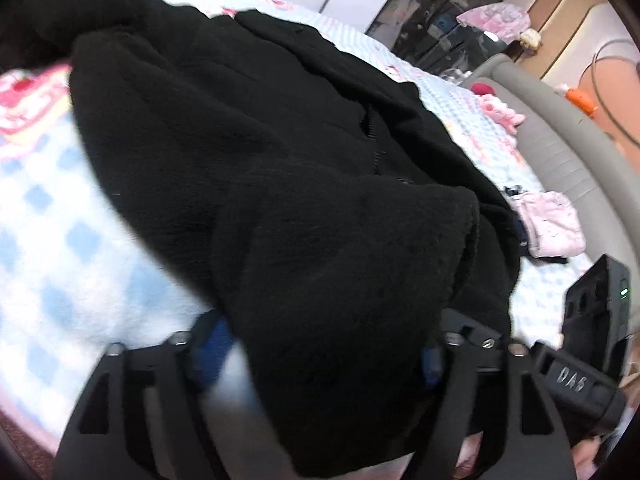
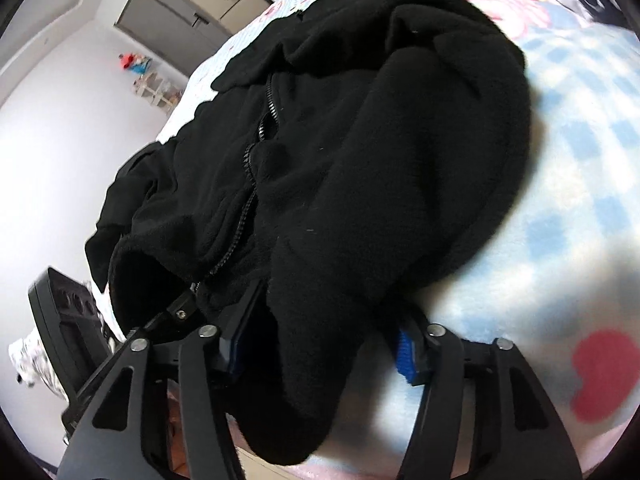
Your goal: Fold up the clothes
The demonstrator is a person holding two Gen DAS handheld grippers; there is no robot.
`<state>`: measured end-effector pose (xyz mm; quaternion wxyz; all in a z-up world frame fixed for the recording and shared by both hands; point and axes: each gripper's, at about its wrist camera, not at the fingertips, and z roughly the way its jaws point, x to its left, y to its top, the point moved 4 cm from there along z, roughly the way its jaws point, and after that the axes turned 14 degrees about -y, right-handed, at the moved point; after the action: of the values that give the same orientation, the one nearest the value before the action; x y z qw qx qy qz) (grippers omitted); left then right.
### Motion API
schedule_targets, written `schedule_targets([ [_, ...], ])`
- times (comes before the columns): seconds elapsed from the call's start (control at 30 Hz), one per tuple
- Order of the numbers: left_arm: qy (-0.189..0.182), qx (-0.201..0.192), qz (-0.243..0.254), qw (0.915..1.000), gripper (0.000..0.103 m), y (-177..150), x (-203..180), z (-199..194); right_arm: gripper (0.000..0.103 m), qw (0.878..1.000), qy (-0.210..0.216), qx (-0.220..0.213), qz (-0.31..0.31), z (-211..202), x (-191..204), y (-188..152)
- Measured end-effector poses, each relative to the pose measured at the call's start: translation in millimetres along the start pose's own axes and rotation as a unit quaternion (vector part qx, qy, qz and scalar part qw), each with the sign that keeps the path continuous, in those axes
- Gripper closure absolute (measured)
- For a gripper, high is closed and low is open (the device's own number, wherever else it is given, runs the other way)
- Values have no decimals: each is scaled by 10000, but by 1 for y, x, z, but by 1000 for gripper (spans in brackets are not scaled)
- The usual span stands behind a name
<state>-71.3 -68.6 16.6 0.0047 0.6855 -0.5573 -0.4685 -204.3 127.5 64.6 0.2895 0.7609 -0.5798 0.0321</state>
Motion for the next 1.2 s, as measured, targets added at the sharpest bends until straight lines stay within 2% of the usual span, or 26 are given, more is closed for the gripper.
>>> schedule_targets([
  [0.03, -68, 79, -49, 9999, 18, 2, 2, 0, 37, 10000, -31, -8, -31, 0, 1, -1],
  [0.13, -153, 273, -30, 9995, 18, 4, 5, -7, 34, 9998, -127, -41, -117, 0, 5, -4],
  [0.2, -44, 274, 190, 9994, 23, 5, 2, -14, 34, 9997, -138, 45, -182, 4, 7, -1],
  [0.23, 153, 245, 346, 9990, 38, 5, 0, -18, 34, 9996, -155, 58, -222, 5, 9, 1],
  [0.27, 453, 213, 523, 9974, 61, 5, -3, -22, 39, 9995, -209, 16, -240, 4, 10, 2],
  [0.3, 649, 162, 617, 9958, 73, 5, -6, -29, 47, 9992, -341, -89, -212, 2, 14, 5],
  [0.33, 660, 78, 586, 9961, 82, 5, -7, -37, 64, 9985, -453, -200, -211, -3, 14, 6],
  [0.37, 671, -6, 555, 9962, 84, 5, -9, -46, 76, 9979, -478, -326, -281, -11, 16, 8],
  [0.43, 573, -161, 505, 9970, 84, 5, -13, -55, 80, 9960, -489, -645, -388, -28, 20, 13],
  [0.5, 632, -97, 615, 9961, 84, 7, -13, -46, 80, 9955, -564, -668, -373, -27, 21, 16],
  [0.53, 780, 102, 635, 9949, 84, 5, -8, -34, 80, 9952, -602, -674, -363, -26, 21, 17],
  [0.6, 982, 420, 606, 9924, 85, -2, -1, -17, 80, 9956, -750, -370, -414, -5, 18, 12],
  [0.63, 981, 417, 699, 9918, 86, -1, -6, -20, 82, 9958, -787, -239, -403, 3, 15, 7],
  [0.73, 890, 391, 999, 9902, 87, -1, -25, -35, 87, 9955, -722, -417, -455, -16, 16, 9],
  [0.87, 806, 300, 1109, 9901, 90, -5, -37, -54, 89, 9935, -780, -657, -511, -42, 24, 7],
  [1.0, 918, 301, 1261, 9873, 92, -10, -45, -52, 90, 9904, -917, -789, -676, -55, 33, 2],
  [1.2, 838, 248, 1424, 9859, 92, 3, -53, -55, 90, 9927, -735, -722, -624, -68, 36, -2],
])
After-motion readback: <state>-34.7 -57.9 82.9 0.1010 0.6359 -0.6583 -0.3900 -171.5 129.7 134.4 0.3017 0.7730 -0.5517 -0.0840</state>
